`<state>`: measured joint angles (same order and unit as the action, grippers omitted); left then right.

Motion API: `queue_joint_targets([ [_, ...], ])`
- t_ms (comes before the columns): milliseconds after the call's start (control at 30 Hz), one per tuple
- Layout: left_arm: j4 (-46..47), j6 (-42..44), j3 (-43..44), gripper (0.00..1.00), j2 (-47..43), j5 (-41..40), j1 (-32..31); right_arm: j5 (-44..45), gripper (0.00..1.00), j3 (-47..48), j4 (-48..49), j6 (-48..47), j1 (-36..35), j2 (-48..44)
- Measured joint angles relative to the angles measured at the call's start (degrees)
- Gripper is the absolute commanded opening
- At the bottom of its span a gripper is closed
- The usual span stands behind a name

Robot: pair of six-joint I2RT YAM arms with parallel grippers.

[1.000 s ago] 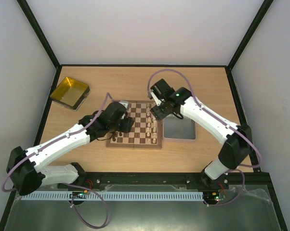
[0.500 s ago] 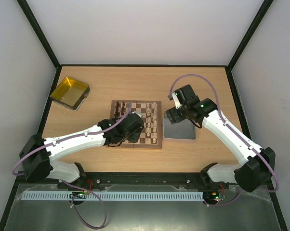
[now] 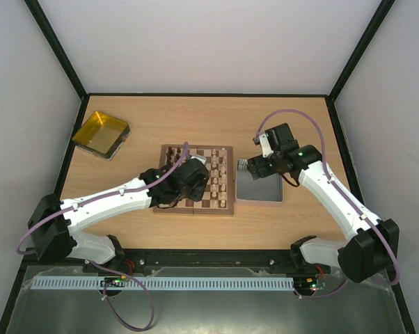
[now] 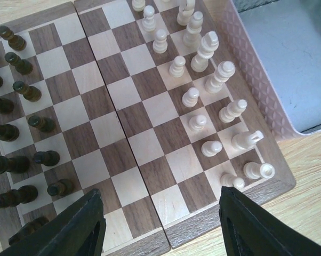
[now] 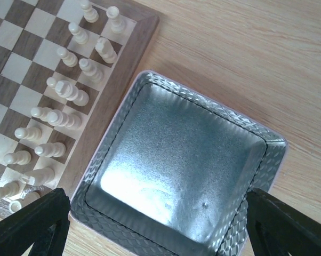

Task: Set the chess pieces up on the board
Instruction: Reset both arms

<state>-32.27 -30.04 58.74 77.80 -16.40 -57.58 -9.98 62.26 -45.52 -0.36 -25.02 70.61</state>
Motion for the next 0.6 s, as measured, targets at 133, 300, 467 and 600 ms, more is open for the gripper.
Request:
queue_joint_targets([
  [133, -0.35, 0.07, 1.64, 0.60, 0.04, 0.68, 0.00, -1.38, 0.86, -0.55, 0.24, -0.04, 1.05, 0.44],
  [300, -0.70, 0.28, 3.34, 0.59, 0.81, 1.46, 0.00, -3.96, 0.88, -1.49, 0.33, -0.87, 1.05, 1.70],
  [467, -1.62, -0.22, 3.45, 0.59, 1.11, 1.60, 0.00, -8.11, 0.88, -1.51, 0.33, -2.29, 1.05, 4.28],
  [600, -2.03, -1.18, 3.45, 0.59, 1.07, 1.60, 0.00, -10.43, 0.88, -1.53, 0.31, -3.23, 1.05, 6.08],
])
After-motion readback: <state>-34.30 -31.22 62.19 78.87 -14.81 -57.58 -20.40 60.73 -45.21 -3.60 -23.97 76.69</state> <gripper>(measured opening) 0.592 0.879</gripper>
